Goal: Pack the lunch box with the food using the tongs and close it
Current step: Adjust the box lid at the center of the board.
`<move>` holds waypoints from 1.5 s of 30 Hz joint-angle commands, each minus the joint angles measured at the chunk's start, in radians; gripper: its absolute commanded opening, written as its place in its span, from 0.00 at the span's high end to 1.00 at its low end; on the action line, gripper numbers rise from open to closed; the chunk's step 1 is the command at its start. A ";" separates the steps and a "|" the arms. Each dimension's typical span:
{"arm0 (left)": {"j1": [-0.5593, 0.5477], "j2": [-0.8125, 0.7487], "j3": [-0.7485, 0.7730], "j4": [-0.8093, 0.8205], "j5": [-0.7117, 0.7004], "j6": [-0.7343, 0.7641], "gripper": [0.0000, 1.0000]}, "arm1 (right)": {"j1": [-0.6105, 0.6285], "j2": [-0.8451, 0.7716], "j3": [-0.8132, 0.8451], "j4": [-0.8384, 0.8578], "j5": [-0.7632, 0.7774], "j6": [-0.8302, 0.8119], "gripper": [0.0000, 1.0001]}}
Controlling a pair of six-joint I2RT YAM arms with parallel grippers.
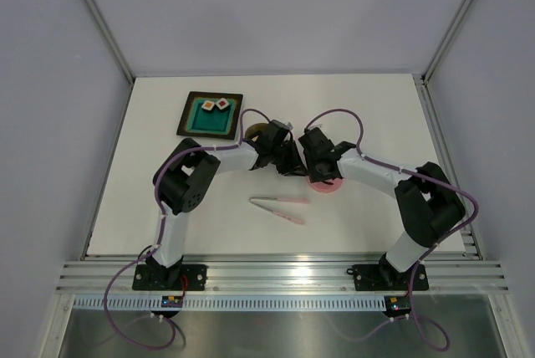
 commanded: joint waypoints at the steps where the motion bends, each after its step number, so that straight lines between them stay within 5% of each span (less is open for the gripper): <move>1: 0.005 0.027 -0.012 0.006 0.007 0.005 0.84 | 0.008 -0.075 -0.004 0.020 0.085 0.024 0.59; 13: 0.006 0.021 -0.026 0.013 0.006 0.005 0.84 | 0.008 -0.073 0.000 0.011 0.128 0.025 0.62; 27: 0.009 0.024 -0.027 0.018 0.009 0.002 0.84 | 0.023 -0.055 0.022 0.017 0.016 -0.064 0.49; 45: 0.012 0.027 -0.030 0.016 0.011 0.002 0.84 | 0.024 -0.027 0.036 -0.014 0.171 -0.027 0.58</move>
